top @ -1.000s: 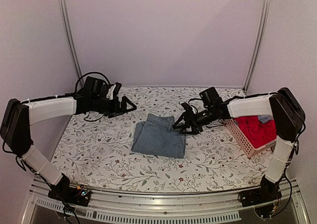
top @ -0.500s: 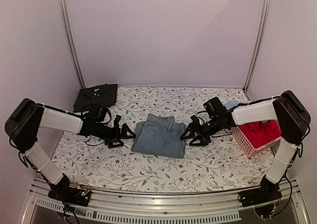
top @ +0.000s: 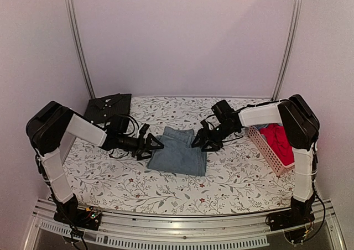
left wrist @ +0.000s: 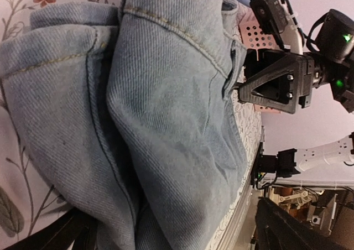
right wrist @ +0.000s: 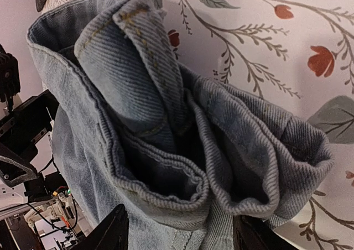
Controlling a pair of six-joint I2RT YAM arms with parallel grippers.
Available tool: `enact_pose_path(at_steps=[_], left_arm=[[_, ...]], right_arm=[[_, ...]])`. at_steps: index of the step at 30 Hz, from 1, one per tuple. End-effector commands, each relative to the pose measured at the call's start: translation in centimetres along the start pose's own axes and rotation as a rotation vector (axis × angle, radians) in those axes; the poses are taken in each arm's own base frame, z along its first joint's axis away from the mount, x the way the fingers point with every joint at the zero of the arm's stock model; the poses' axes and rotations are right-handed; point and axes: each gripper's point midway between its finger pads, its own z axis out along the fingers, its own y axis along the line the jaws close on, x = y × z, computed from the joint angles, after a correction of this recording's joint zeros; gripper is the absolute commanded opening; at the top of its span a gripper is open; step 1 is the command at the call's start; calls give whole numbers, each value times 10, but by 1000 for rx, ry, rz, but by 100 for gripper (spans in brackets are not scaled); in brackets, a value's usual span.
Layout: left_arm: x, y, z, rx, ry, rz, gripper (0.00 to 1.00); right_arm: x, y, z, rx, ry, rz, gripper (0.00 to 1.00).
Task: Fold and stack the mixed laundry pile
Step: Move the square-folded skirt to the center of the board.
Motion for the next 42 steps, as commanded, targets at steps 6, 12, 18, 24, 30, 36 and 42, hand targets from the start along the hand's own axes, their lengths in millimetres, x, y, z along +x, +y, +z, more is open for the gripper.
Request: enact_pose_path(at_steps=[6,12,18,24,30,36,42], left_arm=[[9,11,38,-104,88,-3,81],[8,43,17,-237,41,-77,64],[24,65,-21,-424,130,84,91],[-34,-14,-51,-353,0,502,100],[-57,-74,-21,-248,29,906,90],[-74,-82,29,-269,133,1091,85],[-87,-83,65,-254,175,1204,86]], right_arm=[[30,-37,32,104,107,21,63],[31,-23,18,58,104,-7,62],[26,35,-40,-132,31,-137,63],[-27,35,-70,-220,-90,-110,55],[-58,30,-42,-249,-75,-80,54],[-79,21,-21,-235,-70,-79,57],[-78,11,4,-254,-33,-69,53]])
